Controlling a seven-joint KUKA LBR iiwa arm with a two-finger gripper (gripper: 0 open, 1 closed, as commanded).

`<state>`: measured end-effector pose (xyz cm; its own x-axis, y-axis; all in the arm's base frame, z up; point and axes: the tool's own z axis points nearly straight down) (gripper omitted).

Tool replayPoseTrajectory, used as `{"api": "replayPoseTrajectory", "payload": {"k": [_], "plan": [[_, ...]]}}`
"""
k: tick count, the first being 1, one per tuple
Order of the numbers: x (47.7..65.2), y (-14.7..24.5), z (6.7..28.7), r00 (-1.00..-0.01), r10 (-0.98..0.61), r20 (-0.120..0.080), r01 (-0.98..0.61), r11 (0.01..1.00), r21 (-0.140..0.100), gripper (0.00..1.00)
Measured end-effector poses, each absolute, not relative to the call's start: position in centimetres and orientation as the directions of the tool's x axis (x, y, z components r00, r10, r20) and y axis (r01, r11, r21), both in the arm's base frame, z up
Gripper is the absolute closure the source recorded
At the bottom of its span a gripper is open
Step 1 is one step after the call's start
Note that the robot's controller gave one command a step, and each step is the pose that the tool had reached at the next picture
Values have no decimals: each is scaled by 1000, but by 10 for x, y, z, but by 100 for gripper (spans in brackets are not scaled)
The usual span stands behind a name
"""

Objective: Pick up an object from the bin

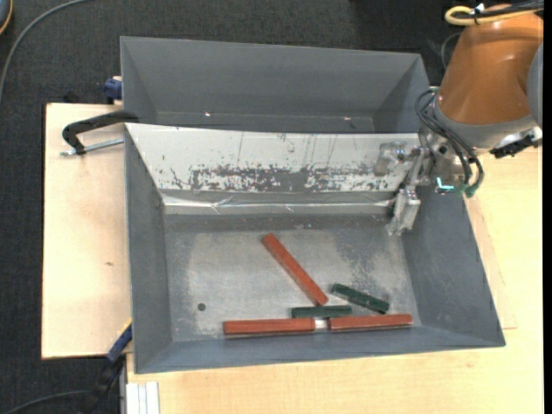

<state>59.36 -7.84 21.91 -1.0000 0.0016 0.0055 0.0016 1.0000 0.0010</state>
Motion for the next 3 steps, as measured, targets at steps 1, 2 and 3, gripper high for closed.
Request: {"api": "replayPoseTrajectory", "payload": {"k": [1,2,3], "plan": [[552,-56,126,-999,-36,8,-36,999,3,0],[519,-60,67,-1000,27,7,27,1000,3,0],[523,-60,72,-1000,25,-4,25,1000,1,100]]}}
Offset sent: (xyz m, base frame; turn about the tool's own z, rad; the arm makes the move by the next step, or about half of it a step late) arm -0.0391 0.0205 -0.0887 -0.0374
